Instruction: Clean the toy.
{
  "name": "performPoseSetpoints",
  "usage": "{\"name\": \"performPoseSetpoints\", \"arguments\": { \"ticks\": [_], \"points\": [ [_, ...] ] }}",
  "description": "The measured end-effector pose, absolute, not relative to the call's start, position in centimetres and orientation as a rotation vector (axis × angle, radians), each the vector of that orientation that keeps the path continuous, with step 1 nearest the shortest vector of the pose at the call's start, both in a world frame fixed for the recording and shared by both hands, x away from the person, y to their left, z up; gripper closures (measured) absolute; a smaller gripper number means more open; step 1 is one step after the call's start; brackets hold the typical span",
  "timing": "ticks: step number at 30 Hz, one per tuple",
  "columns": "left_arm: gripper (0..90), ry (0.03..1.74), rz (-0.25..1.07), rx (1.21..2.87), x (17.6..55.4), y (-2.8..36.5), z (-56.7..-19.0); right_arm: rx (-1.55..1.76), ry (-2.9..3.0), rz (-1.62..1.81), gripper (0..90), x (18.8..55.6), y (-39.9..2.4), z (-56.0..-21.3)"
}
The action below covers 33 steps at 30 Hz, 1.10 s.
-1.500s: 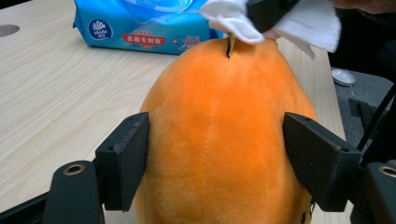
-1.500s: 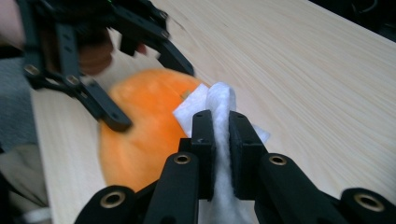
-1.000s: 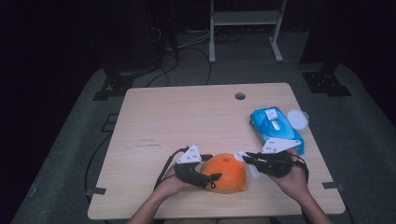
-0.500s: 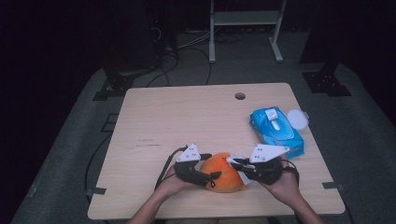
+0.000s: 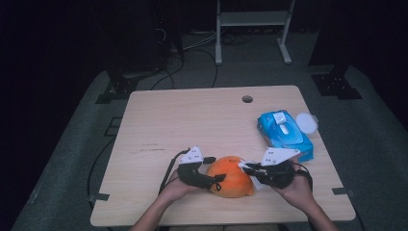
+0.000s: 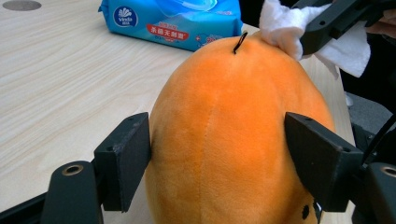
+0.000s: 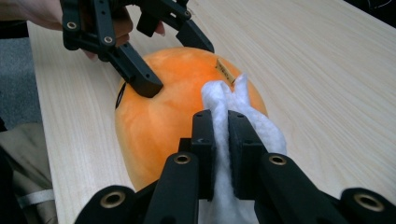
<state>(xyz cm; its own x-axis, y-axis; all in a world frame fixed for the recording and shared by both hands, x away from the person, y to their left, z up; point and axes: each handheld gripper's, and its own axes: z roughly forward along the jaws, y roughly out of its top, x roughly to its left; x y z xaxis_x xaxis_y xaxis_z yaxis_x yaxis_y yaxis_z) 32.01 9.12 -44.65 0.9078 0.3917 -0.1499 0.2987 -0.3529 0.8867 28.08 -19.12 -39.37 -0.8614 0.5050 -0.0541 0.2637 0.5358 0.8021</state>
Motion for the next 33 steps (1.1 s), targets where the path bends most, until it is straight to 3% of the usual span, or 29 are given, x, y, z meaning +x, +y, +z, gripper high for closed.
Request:
{"name": "performPoseSetpoints", "arguments": {
  "ticks": [10,22,30,33],
  "points": [
    [24.1,0.530,0.101,1.962,32.0,9.1,-44.9,0.527,2.586,1.250,81.2,27.0,-16.6,-40.1],
    [25.5,0.460,0.113,1.975,31.2,8.6,-44.4,0.798,2.419,1.377,81.3,29.3,-21.8,-39.1],
    [17.9,0.340,0.125,2.021,30.3,8.2,-43.8,0.733,2.494,1.413,81.2,28.8,-19.8,-39.5],
    [7.7,0.411,0.086,2.022,31.1,8.4,-44.1,0.730,2.533,1.422,81.2,29.1,-20.1,-39.8]
  ]
}}
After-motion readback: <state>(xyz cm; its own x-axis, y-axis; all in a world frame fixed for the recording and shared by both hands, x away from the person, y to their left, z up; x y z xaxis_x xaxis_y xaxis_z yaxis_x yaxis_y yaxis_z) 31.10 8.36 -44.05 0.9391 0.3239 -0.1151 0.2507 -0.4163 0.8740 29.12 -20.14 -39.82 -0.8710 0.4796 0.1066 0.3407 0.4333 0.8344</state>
